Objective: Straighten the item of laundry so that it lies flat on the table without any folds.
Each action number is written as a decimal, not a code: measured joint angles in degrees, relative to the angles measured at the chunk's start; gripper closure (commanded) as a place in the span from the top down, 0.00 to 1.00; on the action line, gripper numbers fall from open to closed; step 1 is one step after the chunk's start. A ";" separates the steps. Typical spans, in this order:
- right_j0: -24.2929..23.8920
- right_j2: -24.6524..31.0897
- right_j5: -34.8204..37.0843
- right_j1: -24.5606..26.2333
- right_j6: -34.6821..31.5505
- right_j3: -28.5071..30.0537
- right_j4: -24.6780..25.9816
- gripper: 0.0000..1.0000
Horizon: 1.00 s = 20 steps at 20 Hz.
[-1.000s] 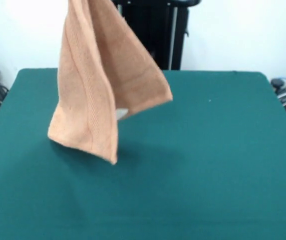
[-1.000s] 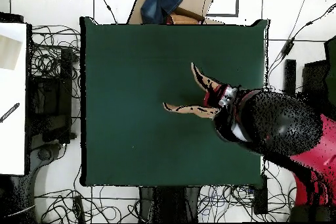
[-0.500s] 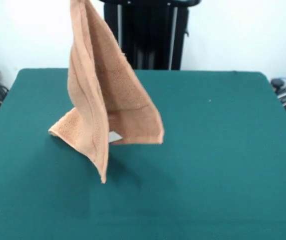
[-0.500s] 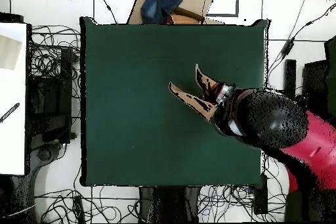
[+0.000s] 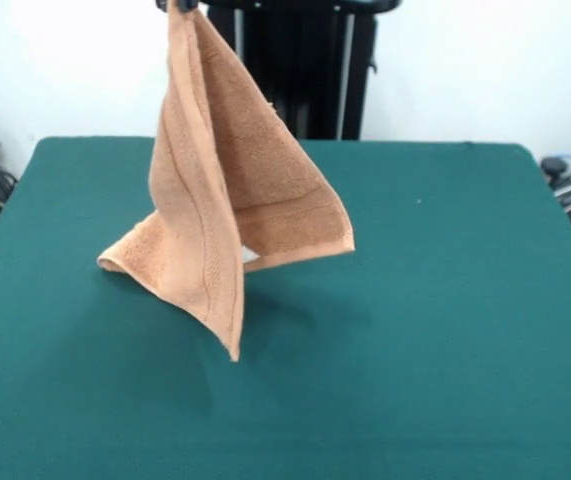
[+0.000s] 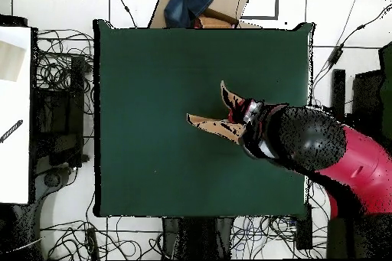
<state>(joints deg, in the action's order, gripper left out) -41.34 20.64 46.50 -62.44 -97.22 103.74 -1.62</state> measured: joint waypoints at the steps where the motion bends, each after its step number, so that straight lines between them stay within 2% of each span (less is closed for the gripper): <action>1: -0.06 0.40 0.00 0.01 0.00 0.17 0.06 0.00; 13: -1.04 2.54 0.79 -2.65 0.00 1.90 0.28 0.00; 20: -4.67 3.56 11.25 -7.59 0.00 1.42 -0.55 0.00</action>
<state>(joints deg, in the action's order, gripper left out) -46.01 24.20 57.75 -70.03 -97.22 105.16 -2.17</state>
